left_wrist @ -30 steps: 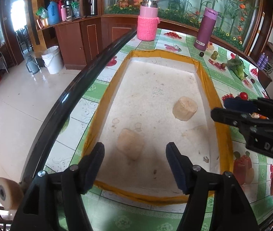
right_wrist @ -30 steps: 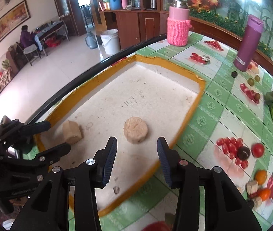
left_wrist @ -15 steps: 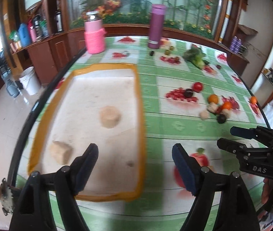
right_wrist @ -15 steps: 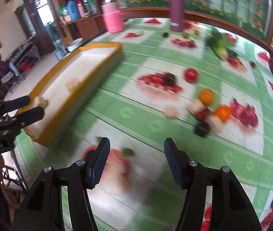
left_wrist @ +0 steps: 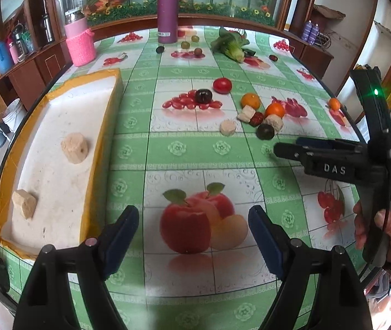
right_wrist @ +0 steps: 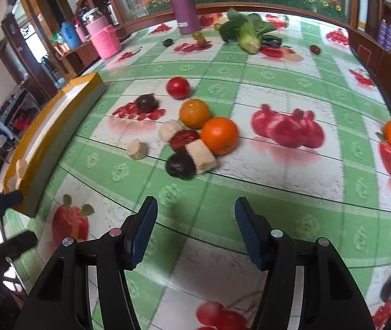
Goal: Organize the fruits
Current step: 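Grasp the dark round plum with the right tool while the left tool grasps a small tan biscuit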
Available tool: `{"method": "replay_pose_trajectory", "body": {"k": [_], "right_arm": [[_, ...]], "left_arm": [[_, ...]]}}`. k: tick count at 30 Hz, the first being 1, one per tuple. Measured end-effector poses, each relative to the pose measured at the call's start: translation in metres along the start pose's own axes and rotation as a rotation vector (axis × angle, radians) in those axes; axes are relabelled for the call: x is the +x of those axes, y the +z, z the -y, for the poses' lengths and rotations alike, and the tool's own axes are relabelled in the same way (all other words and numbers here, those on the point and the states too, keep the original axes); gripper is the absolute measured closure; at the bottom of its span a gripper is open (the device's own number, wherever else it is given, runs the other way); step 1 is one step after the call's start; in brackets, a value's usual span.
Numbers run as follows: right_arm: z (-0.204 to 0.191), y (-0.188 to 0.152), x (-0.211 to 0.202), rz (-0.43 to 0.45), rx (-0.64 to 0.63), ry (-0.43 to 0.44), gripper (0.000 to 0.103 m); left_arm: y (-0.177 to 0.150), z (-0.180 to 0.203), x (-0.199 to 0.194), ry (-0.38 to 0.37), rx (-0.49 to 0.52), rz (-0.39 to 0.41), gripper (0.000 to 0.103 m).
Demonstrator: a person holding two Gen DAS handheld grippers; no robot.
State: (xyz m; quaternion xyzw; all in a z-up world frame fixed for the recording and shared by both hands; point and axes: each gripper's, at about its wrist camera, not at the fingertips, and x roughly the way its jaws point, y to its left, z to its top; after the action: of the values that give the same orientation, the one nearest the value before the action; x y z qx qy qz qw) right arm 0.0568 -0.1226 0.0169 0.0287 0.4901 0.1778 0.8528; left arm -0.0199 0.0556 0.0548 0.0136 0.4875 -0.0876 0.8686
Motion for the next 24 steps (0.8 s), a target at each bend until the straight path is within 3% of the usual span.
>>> {"method": "replay_pose_trajectory", "body": {"k": [3,7,11,13,22,24], "right_arm": [[-0.007,0.005,0.01,0.003,0.003,0.041,0.048],[-0.01,0.015,0.019,0.024,-0.002,0.034,0.05],[-0.008,0.022,0.024,0.031,-0.03,-0.008,0.073],[-0.004,0.022,0.023,0.029,-0.047,-0.011,0.079],[0.028,0.004,-0.007,0.07,0.006,-0.018,0.08],[0.036,0.0,-0.014,0.075,0.029,-0.019,0.08]], "left_arm": [[-0.004,-0.003,0.004,0.013,-0.02,-0.018,0.018],[-0.003,-0.007,0.007,0.019,-0.046,-0.024,0.018],[0.002,-0.008,0.011,0.015,-0.058,-0.027,0.017],[0.007,-0.006,0.016,0.008,-0.061,-0.028,0.017],[0.055,0.015,0.053,-0.029,-0.065,-0.001,0.017],[0.067,0.021,0.066,-0.031,-0.058,0.001,0.022]]}}
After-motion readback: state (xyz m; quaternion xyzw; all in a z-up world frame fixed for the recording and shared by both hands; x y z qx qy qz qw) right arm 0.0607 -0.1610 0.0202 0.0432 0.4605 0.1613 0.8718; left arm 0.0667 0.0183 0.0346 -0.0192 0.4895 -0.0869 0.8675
